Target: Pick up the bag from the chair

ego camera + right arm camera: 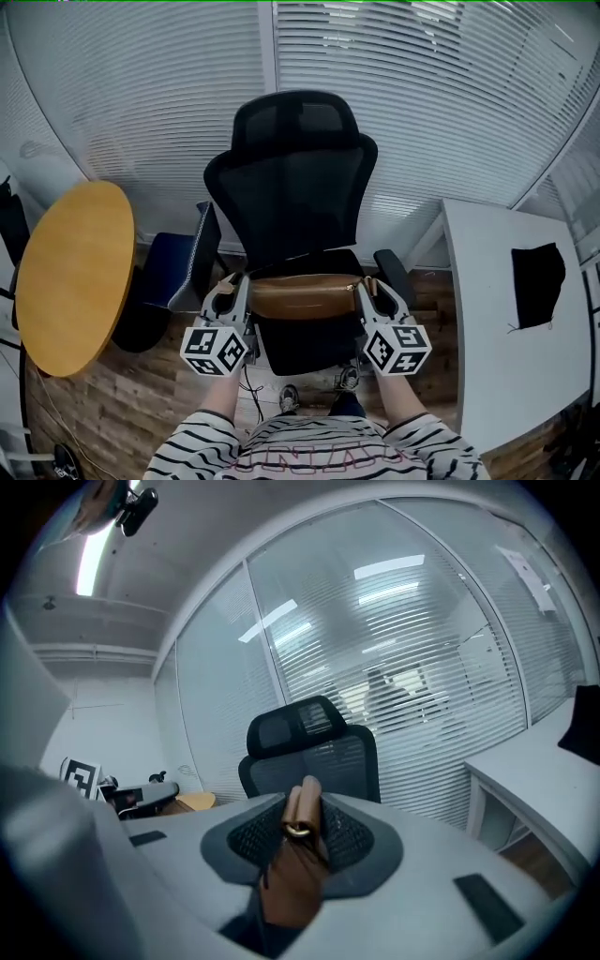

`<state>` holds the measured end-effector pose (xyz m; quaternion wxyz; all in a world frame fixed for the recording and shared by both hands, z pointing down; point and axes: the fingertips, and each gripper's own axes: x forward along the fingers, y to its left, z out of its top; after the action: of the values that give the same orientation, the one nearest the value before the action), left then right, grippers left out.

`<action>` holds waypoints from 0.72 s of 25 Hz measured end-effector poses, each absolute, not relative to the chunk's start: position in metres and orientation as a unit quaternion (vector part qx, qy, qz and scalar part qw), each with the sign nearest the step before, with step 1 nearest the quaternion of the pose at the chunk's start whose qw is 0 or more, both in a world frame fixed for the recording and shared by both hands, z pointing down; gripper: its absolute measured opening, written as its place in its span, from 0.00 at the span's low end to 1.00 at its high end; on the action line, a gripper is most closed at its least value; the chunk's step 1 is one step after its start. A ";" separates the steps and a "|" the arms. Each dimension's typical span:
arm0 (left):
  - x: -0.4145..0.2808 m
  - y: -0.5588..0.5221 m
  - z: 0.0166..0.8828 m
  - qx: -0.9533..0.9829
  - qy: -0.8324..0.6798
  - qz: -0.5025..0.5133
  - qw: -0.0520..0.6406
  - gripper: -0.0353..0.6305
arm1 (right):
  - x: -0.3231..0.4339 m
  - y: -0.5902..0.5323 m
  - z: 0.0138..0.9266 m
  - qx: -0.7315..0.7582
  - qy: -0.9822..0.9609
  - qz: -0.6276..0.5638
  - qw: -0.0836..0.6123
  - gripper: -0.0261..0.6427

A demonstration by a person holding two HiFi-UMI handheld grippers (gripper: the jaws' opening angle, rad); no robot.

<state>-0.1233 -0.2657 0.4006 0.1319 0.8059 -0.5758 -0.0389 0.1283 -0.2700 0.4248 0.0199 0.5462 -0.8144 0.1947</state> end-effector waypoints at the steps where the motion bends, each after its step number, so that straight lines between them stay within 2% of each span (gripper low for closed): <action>1: -0.126 -0.263 0.394 0.807 -0.575 -0.041 0.126 0.15 | 0.125 -0.268 0.419 0.545 -0.816 0.190 0.016 0.22; 18: -0.168 -0.203 0.336 0.809 -0.581 -0.059 0.069 0.15 | 0.082 -0.219 0.362 0.542 -0.829 0.136 -0.024 0.22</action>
<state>-0.1677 -0.2025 0.3360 0.0693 0.8089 -0.5809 -0.0592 0.0816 -0.2189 0.3618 -0.0238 0.5423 -0.8287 0.1364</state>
